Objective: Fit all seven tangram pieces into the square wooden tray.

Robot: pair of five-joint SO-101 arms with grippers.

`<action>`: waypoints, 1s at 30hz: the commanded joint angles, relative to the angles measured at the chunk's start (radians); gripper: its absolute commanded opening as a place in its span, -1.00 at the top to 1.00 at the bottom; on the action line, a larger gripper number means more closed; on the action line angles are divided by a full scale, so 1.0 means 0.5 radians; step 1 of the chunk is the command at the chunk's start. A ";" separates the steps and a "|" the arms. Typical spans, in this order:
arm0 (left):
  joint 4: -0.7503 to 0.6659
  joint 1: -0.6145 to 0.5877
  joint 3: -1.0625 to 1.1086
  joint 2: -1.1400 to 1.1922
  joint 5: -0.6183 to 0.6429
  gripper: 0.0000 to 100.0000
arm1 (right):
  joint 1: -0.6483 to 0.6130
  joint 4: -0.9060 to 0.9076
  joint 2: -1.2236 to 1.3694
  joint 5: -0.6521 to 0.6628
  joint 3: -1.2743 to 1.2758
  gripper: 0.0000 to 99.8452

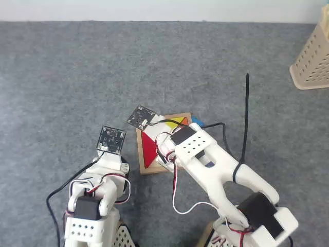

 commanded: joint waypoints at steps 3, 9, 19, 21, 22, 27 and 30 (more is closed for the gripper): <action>0.012 0.000 -0.038 -0.040 0.012 0.98 | -0.020 -0.020 -0.026 -0.018 -0.086 0.54; 0.012 0.000 -0.038 -0.040 0.012 0.98 | 0.038 -0.026 -0.026 -0.025 -0.086 0.66; 0.012 0.000 -0.038 -0.040 0.012 0.98 | 0.044 -0.137 -0.020 -0.021 -0.034 0.99; 0.012 0.000 -0.038 -0.040 0.012 0.98 | 0.048 -0.158 -0.002 -0.028 -0.021 0.99; 0.012 0.000 -0.038 -0.040 0.012 0.98 | 0.051 -0.164 0.023 -0.028 -0.021 0.99; 0.012 0.000 -0.038 -0.040 0.012 0.98 | 0.054 -0.192 0.167 -0.025 -0.061 0.99; 0.012 0.000 -0.038 -0.040 0.012 0.98 | 0.054 -0.186 0.272 -0.025 -0.129 0.99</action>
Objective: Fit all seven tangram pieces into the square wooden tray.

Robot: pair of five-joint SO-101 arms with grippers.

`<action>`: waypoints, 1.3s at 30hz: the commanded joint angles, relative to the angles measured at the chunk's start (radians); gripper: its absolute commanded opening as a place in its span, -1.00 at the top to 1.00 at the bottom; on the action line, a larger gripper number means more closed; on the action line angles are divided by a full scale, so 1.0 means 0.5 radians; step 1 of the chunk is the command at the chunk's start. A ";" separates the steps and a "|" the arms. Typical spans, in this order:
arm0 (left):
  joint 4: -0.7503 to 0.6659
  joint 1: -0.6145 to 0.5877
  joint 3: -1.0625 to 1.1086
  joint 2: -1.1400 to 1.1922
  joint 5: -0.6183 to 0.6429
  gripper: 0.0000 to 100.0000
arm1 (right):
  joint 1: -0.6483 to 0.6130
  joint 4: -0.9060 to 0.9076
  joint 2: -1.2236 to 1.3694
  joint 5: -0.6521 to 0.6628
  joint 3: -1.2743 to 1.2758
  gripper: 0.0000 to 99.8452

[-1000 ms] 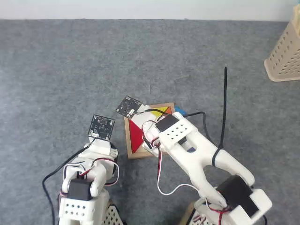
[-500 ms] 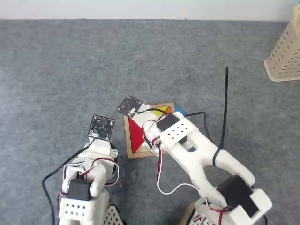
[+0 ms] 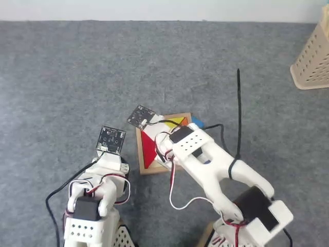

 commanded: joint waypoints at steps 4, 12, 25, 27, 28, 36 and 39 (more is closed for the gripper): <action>0.012 0.000 -0.038 -0.040 0.012 0.98 | 0.038 -0.032 0.186 -0.018 -0.190 0.99; 0.012 0.000 -0.038 -0.040 0.012 0.98 | 0.109 -0.029 0.213 -0.028 -0.285 0.99; 0.012 0.000 -0.038 -0.040 0.012 0.98 | 0.275 0.241 -0.606 -0.114 -0.120 0.98; 0.012 0.000 -0.038 -0.040 0.012 0.98 | 0.446 0.296 -0.646 -0.110 -0.126 0.98; 0.012 0.000 -0.038 -0.040 0.012 0.98 | 0.535 0.305 -0.640 -0.104 -0.129 0.98; 0.012 0.000 -0.038 -0.040 0.012 0.98 | 0.763 0.419 -0.213 0.037 -0.267 0.88; 0.012 0.000 -0.038 -0.040 0.012 0.98 | 0.766 0.695 -0.155 0.215 -0.331 0.84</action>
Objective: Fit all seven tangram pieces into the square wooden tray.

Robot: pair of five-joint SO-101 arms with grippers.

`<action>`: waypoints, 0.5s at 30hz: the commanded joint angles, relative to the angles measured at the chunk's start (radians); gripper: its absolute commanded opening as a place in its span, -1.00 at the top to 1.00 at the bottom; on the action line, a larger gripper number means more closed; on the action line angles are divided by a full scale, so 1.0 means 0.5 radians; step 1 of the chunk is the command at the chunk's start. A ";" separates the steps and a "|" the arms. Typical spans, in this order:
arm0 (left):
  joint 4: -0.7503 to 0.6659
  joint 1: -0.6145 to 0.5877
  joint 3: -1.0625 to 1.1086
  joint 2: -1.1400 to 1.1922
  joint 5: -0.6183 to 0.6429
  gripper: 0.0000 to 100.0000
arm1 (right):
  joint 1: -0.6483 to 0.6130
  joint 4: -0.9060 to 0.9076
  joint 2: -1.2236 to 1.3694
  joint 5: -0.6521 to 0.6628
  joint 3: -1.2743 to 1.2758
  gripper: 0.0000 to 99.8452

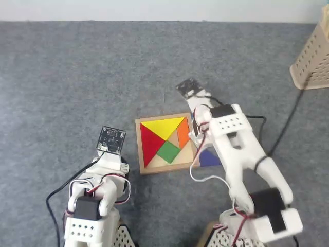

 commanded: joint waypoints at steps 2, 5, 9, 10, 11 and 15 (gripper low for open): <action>0.012 -0.003 -0.038 -0.040 0.012 0.98 | 0.023 0.241 -0.023 0.221 -0.077 0.84; 0.012 -0.003 -0.038 -0.040 0.012 0.98 | 0.017 0.081 -0.075 0.221 0.138 0.83; 0.012 -0.003 -0.038 -0.040 0.012 0.98 | 0.029 -0.115 -0.097 0.221 0.338 0.83; 0.012 -0.003 -0.038 -0.040 0.012 0.98 | 0.029 -0.121 -0.081 0.221 0.356 0.83; 0.012 -0.003 -0.038 -0.040 0.012 0.98 | 0.029 -0.127 -0.060 0.221 0.371 0.83; 0.012 -0.003 -0.038 -0.040 0.012 0.98 | 0.075 -0.170 0.094 0.215 0.381 0.83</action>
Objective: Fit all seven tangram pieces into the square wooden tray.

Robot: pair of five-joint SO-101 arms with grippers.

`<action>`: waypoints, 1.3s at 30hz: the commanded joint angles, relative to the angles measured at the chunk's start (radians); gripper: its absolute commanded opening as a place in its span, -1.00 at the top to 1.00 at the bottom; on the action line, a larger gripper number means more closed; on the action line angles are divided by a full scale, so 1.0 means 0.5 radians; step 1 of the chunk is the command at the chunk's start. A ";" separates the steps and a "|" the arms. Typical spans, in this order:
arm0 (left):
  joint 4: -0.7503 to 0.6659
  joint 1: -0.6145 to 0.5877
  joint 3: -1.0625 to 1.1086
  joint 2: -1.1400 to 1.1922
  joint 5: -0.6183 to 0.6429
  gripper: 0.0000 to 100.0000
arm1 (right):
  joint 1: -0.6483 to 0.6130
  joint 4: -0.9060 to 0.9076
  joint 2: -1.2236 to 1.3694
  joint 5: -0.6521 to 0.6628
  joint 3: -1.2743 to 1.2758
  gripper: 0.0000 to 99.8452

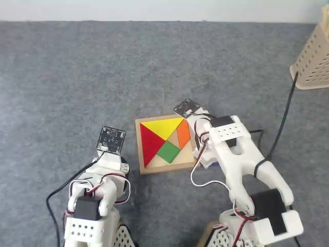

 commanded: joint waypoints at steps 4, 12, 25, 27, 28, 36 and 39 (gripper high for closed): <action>0.012 0.000 -0.038 -0.040 0.012 0.98 | 0.281 -0.084 0.189 -0.052 -0.068 0.83; 0.012 0.000 -0.038 -0.040 0.012 0.98 | 0.628 -0.087 0.189 -0.061 -0.221 0.84; 0.012 0.000 -0.038 -0.040 0.012 0.98 | 0.468 0.118 -0.493 -0.414 -0.068 0.83; 0.012 0.000 -0.038 -0.040 0.012 0.98 | 0.459 0.118 -0.508 -0.620 -0.046 0.83; 0.012 0.000 -0.038 -0.040 0.012 0.98 | 0.453 0.118 -0.493 -0.761 -0.046 0.83; 0.012 0.000 -0.038 -0.040 0.012 0.98 | 0.422 -0.054 -0.143 -1.807 -0.064 0.61; 0.012 0.000 -0.038 -0.040 0.012 0.98 | 0.394 -0.097 0.008 -1.985 -0.064 0.42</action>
